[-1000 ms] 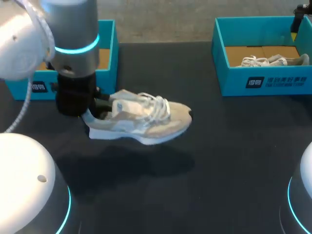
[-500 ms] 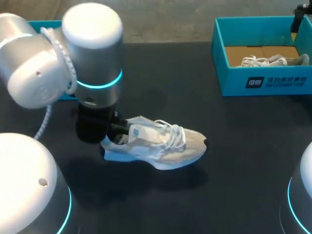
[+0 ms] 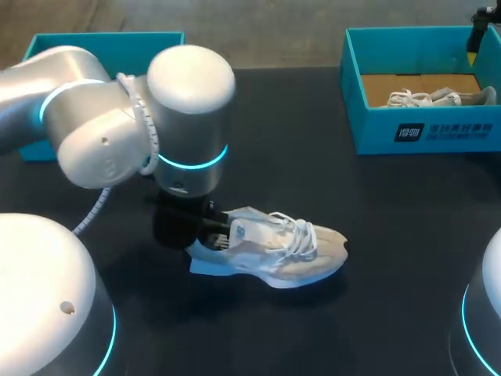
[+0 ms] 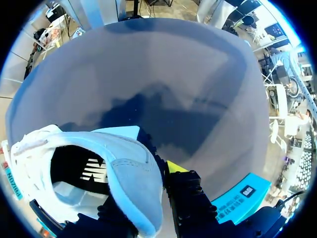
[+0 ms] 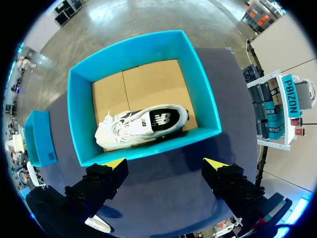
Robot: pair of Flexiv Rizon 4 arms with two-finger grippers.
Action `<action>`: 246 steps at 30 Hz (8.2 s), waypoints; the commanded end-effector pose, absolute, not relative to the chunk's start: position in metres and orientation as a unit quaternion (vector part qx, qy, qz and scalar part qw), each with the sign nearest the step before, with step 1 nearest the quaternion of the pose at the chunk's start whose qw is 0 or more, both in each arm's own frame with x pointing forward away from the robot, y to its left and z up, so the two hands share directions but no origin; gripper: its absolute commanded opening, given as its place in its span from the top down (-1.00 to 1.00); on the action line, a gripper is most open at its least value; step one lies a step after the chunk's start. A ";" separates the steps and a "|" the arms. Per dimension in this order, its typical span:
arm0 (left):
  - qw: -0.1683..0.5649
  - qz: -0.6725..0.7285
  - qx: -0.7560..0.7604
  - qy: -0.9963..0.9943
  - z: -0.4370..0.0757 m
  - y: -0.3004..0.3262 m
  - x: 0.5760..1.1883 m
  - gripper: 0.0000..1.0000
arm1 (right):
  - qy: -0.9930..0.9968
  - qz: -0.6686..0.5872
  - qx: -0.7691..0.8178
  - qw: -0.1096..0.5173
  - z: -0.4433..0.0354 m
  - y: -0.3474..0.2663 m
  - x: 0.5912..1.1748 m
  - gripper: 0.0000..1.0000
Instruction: Take the shoe out of the shoebox, open the shoe tongue, remove and reinsert the insole, then place the shoe into the shoebox
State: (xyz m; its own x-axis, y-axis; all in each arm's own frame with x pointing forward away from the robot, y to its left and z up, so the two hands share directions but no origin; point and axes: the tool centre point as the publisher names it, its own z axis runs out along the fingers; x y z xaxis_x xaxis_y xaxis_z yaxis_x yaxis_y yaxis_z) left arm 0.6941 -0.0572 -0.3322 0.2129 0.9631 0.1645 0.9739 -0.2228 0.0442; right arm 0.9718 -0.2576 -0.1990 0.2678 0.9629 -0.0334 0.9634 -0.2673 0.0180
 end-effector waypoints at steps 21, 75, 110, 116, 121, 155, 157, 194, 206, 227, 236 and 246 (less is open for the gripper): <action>0.049 -0.072 -0.760 -0.644 -0.388 -0.089 0.705 1.00 | 0.605 -0.007 0.796 0.018 -0.199 -0.258 0.971 -1.00; 0.002 0.164 -0.506 -0.847 -0.259 -0.043 0.698 -1.00 | 0.605 -0.007 0.796 0.018 -0.199 -0.258 0.971 -1.00; 0.125 0.393 -0.247 -0.877 -0.276 -0.011 0.693 -1.00 | 0.605 -0.007 0.796 0.018 -0.199 -0.258 0.971 -1.00; 0.103 0.499 -0.144 -0.848 -0.290 -0.009 0.672 -1.00 | 0.605 -0.007 0.796 0.018 -0.199 -0.258 0.971 -1.00; 0.086 0.539 -0.075 -0.834 -0.297 -0.012 0.671 -1.00 | 0.605 -0.007 0.796 0.018 -0.199 -0.258 0.971 -1.00; 0.132 0.547 -0.037 -0.826 -0.343 0.018 0.706 -1.00 | 0.605 -0.007 0.796 0.018 -0.199 -0.258 0.971 -1.00; 0.144 0.560 -0.045 -0.815 -0.352 0.025 0.711 -1.00 | 0.605 -0.007 0.796 0.018 -0.199 -0.258 0.971 -1.00; 0.091 0.630 -0.008 -0.771 -0.393 -0.004 0.690 -1.00 | 0.605 -0.007 0.796 0.018 -0.199 -0.258 0.971 -1.00; 0.065 0.626 0.032 -0.776 -0.396 -0.038 0.692 -1.00 | 0.605 -0.007 0.796 0.018 -0.199 -0.258 0.971 -1.00; 0.047 0.615 0.038 -0.786 -0.407 -0.079 0.697 -1.00 | 0.605 -0.007 0.796 0.018 -0.199 -0.258 0.971 -1.00; 0.045 0.613 0.037 -0.788 -0.411 -0.090 0.702 -1.00 | 0.605 -0.007 0.796 0.018 -0.199 -0.258 0.971 -1.00; 0.057 0.611 0.030 -0.789 -0.415 -0.097 0.699 -1.00 | 0.605 -0.007 0.796 0.018 -0.199 -0.258 0.971 -1.00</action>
